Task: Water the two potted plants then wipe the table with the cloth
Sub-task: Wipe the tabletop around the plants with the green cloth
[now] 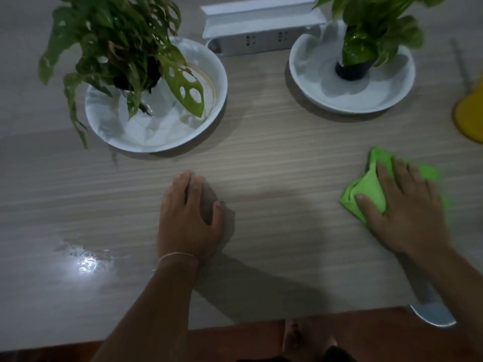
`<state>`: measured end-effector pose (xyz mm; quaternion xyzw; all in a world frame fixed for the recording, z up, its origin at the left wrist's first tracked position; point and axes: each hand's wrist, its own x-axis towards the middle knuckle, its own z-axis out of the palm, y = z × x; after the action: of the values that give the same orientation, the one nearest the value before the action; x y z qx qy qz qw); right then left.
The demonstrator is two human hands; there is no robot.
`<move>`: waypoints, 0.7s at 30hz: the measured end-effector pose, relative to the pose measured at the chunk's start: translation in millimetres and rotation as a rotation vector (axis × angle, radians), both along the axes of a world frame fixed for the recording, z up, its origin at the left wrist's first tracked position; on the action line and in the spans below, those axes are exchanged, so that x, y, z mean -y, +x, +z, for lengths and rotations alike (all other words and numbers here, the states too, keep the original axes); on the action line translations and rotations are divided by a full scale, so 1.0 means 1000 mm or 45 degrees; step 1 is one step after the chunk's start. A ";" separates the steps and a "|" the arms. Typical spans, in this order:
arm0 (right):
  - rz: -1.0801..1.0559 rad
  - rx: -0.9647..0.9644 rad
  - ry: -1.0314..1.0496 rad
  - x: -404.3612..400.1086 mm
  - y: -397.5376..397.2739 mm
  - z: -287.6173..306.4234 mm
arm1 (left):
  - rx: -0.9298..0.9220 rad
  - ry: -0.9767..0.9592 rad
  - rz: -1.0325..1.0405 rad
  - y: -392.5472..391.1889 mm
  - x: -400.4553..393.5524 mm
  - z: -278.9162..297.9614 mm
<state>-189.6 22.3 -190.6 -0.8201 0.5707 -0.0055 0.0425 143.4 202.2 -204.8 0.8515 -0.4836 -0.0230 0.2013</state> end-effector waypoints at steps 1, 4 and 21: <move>-0.022 0.011 -0.010 0.014 0.010 -0.002 | -0.003 0.001 0.007 0.000 0.000 0.000; -0.043 0.024 -0.004 0.043 0.042 -0.007 | 0.001 0.003 0.014 -0.002 0.000 -0.001; 0.524 0.022 0.023 -0.081 0.108 -0.001 | 0.016 -0.012 0.029 -0.002 0.001 0.000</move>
<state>-81.7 103.5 -192.0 -0.9189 0.3907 0.0015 0.0551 141.0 201.4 -204.6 0.8561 -0.4753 -0.0132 0.2026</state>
